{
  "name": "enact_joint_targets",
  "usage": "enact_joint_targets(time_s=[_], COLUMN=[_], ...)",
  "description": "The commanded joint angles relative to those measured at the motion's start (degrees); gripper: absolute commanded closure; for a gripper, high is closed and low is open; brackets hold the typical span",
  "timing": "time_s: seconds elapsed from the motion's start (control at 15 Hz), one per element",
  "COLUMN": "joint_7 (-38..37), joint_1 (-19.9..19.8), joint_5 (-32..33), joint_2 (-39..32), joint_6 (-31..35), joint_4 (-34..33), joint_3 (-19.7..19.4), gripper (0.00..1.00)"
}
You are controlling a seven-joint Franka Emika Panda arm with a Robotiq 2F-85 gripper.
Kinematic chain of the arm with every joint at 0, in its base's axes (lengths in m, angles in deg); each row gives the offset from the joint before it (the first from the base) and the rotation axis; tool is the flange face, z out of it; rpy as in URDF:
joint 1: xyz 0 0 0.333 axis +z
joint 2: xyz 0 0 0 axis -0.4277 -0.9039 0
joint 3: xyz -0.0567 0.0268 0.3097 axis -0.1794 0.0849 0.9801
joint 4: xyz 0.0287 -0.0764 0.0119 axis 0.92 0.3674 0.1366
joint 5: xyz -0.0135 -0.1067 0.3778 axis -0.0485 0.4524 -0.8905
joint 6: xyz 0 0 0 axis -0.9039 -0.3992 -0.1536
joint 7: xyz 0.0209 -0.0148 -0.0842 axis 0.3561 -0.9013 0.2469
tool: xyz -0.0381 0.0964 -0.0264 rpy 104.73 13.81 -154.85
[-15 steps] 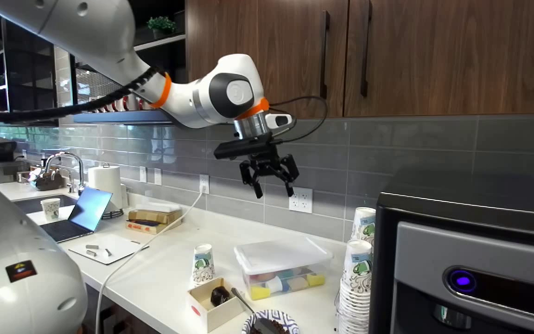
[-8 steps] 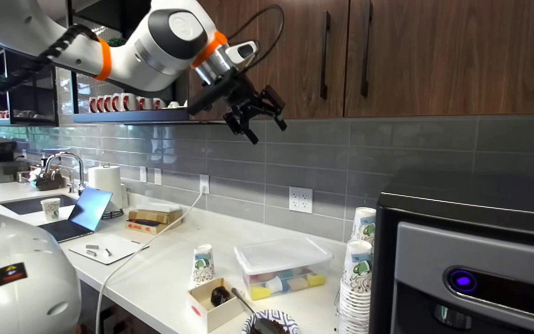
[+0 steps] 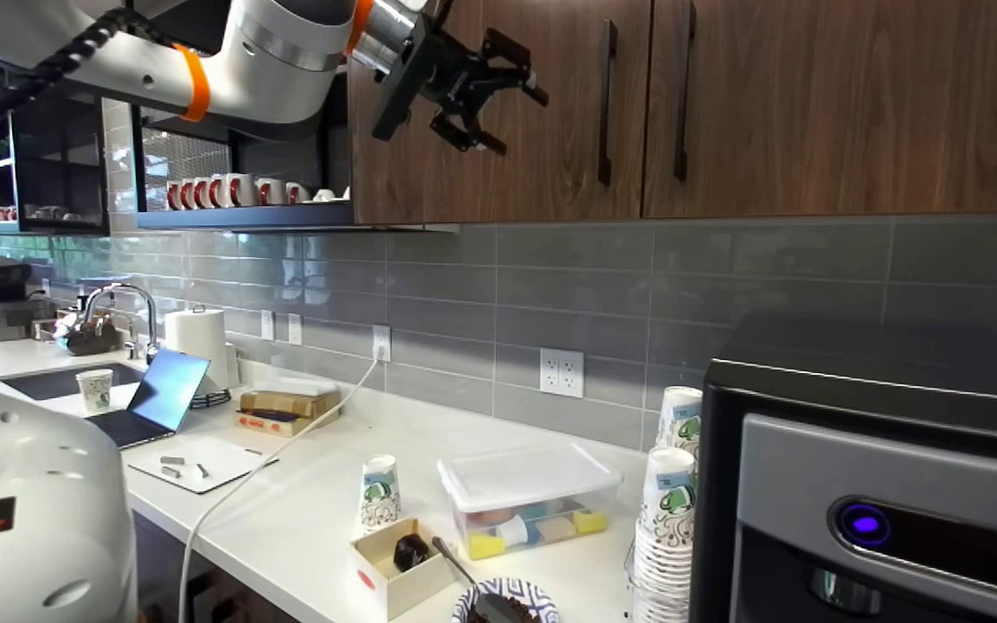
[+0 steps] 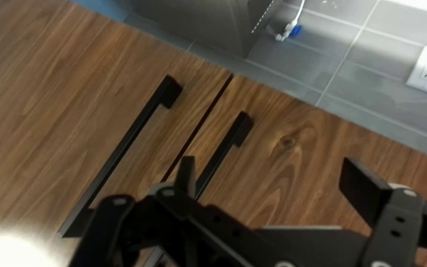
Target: Open and close the cabinet door on the top left
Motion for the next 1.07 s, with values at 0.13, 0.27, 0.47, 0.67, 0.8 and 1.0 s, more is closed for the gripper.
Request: enact_joint_targets(time_s=[0.13, 0.27, 0.47, 0.67, 0.8, 1.0], joint_7=[-8.6, -12.1, -18.0, -24.9, -30.0, -36.0], joint_1=[-10.0, -13.1, -16.4, -18.2, -18.6, -22.1], joint_5=[7.7, 10.4, 14.8, 20.5, 24.4, 27.7], joint_2=[-8.6, -11.5, -14.9, -17.2, -18.5, -19.3], joint_6=[9.8, 12.0, 13.2, 13.6, 13.2, 14.1], joint_4=[-8.2, -10.5, -13.7, -16.0, -17.3, -18.5], joint_3=[4.2, 5.9, 8.0, 9.1, 9.2, 11.6], gripper=[0.00, 0.00, 0.00, 0.00, 0.00, 0.00])
